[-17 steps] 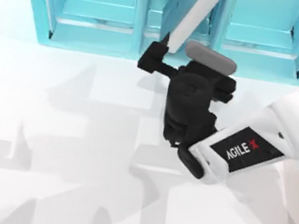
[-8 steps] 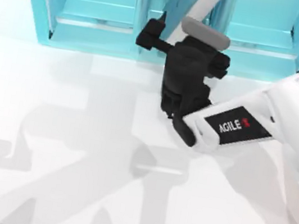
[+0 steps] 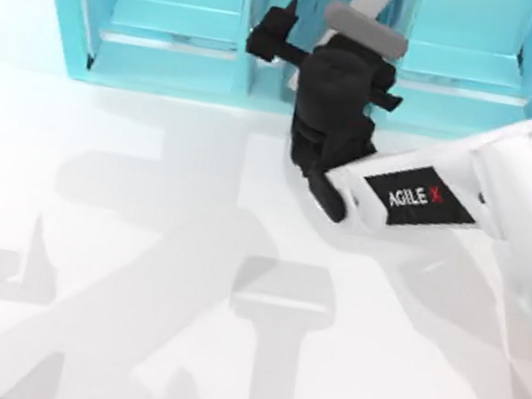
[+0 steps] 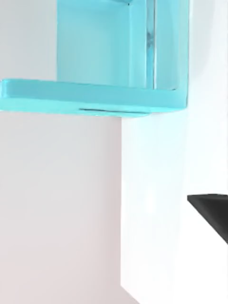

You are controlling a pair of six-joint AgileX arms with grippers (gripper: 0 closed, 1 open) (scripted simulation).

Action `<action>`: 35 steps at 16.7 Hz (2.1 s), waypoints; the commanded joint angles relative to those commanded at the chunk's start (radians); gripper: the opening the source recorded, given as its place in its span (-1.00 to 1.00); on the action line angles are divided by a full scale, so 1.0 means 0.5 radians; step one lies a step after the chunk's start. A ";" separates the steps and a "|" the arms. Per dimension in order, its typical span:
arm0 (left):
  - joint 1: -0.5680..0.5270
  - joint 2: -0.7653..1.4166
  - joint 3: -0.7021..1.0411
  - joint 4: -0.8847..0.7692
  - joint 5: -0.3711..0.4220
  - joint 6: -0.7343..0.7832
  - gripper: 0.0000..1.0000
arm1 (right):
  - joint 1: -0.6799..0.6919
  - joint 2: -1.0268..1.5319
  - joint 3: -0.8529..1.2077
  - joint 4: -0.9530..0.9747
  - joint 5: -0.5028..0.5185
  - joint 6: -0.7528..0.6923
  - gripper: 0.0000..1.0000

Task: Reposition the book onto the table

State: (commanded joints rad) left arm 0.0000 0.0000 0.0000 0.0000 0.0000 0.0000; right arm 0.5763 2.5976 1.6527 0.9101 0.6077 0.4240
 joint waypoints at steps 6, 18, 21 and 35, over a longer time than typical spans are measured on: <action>0.000 0.000 0.000 0.000 0.000 0.000 1.00 | 0.000 0.000 0.000 0.000 0.000 0.000 0.40; 0.000 0.000 0.000 0.000 0.000 0.000 1.00 | 0.000 0.000 0.000 0.000 0.000 0.000 -1.00; 0.000 0.000 0.000 0.000 0.000 0.000 1.00 | 0.000 0.000 0.000 0.000 0.000 0.000 -1.00; 0.000 0.000 0.000 0.000 0.000 0.000 1.00 | 0.375 -1.098 -0.652 -0.454 0.360 0.018 -1.00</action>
State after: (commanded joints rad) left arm 0.0000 0.0000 0.0000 0.0000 0.0000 0.0000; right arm 0.7635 2.0487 1.3270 0.6833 0.7875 0.4331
